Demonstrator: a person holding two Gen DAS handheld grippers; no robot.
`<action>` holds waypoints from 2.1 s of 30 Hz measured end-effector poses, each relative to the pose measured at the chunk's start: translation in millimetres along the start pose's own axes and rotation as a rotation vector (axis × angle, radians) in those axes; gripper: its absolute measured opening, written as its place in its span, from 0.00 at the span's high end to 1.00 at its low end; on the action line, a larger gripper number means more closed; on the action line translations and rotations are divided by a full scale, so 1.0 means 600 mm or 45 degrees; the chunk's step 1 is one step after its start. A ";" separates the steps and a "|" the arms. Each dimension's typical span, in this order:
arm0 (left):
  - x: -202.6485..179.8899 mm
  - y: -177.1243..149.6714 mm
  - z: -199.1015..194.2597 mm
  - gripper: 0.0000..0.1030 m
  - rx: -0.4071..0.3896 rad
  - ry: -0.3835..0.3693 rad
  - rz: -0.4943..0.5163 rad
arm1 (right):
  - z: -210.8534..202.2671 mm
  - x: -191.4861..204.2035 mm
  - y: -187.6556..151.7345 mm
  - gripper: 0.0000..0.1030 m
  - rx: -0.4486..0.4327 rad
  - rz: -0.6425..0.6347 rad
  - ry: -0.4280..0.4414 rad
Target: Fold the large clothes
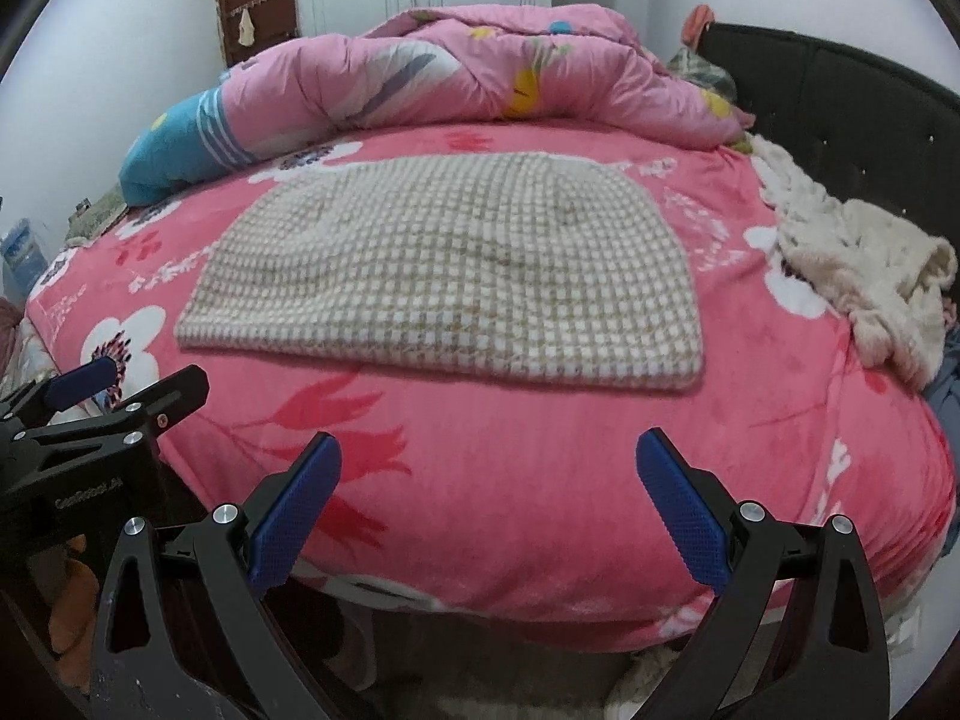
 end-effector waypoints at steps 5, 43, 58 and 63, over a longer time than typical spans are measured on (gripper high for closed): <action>0.001 -0.001 0.006 0.05 0.013 -0.007 -0.004 | 0.004 0.002 -0.004 0.08 0.028 0.010 -0.006; -0.002 0.000 0.016 0.05 0.008 0.000 -0.002 | 0.012 -0.004 -0.003 0.08 0.047 -0.020 -0.012; -0.001 0.002 0.016 0.05 0.006 -0.001 0.000 | 0.013 -0.004 -0.002 0.08 0.049 -0.026 -0.013; 0.001 0.004 0.016 0.05 0.001 0.001 0.002 | 0.012 -0.003 -0.002 0.08 0.050 -0.025 -0.011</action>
Point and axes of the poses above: each gripper's, at about its wrist camera, not at the fingertips, and z roughly the way its jaws point, x to its left, y to its top, the point moved 4 cm from there along z, roughly the way its jaws point, and after that the axes turned 12 degrees about -z, right-handed, at the moved point
